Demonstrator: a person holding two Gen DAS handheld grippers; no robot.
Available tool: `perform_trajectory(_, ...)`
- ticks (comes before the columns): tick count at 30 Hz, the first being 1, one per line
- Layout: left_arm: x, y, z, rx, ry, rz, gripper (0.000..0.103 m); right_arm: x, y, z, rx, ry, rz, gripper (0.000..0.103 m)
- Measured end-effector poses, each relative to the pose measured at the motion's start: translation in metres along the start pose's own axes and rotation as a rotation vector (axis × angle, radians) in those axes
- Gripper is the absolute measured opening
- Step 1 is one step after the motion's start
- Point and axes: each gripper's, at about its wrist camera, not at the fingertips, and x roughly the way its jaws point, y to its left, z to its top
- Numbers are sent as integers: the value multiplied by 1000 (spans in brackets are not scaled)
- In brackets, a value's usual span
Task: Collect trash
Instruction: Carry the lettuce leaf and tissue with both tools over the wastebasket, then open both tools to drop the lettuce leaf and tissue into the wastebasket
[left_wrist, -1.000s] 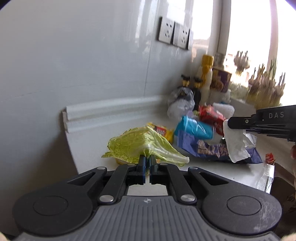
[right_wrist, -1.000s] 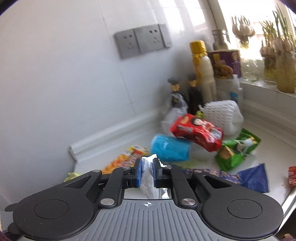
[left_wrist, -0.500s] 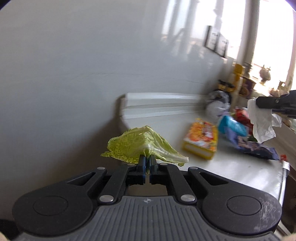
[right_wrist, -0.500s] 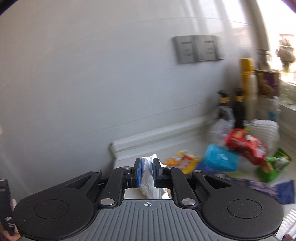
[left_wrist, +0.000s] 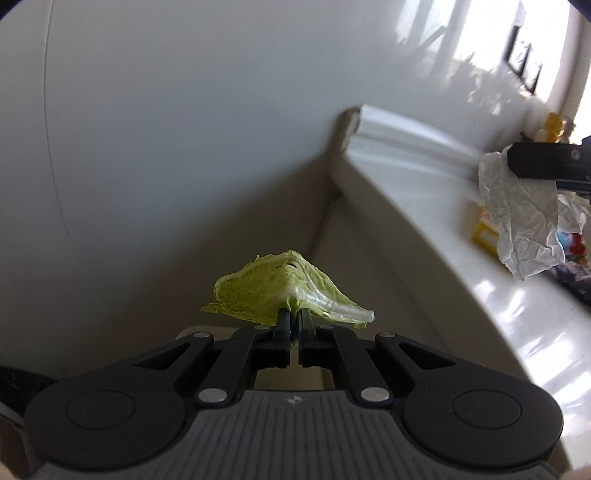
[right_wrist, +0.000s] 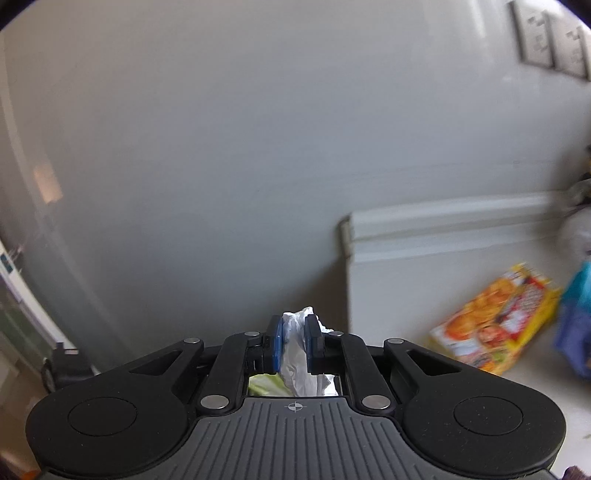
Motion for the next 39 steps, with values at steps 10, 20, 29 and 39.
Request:
perform_trajectory(10, 42, 25, -25, -68, 102, 55, 3, 68, 22, -20, -17, 158, 19, 10)
perform_trajectory(20, 82, 52, -54, -121, 211, 99, 3, 123, 29, -53, -43, 290, -26, 10)
perform_trajectory(29, 119, 69, -76, -163, 296, 138, 3, 152, 27, -82, -61, 394, -52, 10)
perform_trajectory(39, 145, 71, -105, -215, 318, 203, 4, 172, 21, -96, -34, 480, -72, 10)
